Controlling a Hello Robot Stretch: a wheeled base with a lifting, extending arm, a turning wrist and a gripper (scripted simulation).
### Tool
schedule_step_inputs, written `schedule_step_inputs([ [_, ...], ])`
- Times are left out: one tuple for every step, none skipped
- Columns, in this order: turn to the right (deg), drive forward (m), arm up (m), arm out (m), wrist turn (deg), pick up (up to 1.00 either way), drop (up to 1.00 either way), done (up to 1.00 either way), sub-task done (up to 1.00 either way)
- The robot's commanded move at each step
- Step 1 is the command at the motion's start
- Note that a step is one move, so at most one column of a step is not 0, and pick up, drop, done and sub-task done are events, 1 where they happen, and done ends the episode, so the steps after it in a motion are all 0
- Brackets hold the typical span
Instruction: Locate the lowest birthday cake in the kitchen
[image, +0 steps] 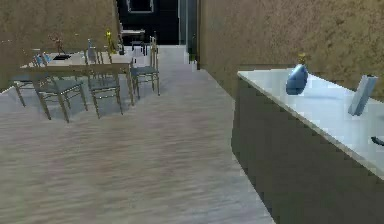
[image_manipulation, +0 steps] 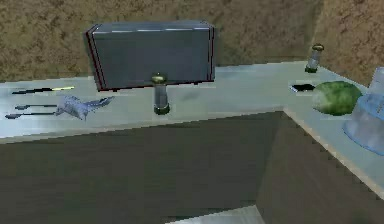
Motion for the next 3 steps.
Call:
schedule_step_inputs([
  [-36.0,0.00,0.00,0.00,0.0,0.00,0.00,0.00,0.00],
  [0.0,1.00,0.00,0.00,0.0,0.00,0.00,0.00,0.00],
  [-3.0,0.00,0.00,0.00,0.0,0.00,0.00,0.00,0.00],
])
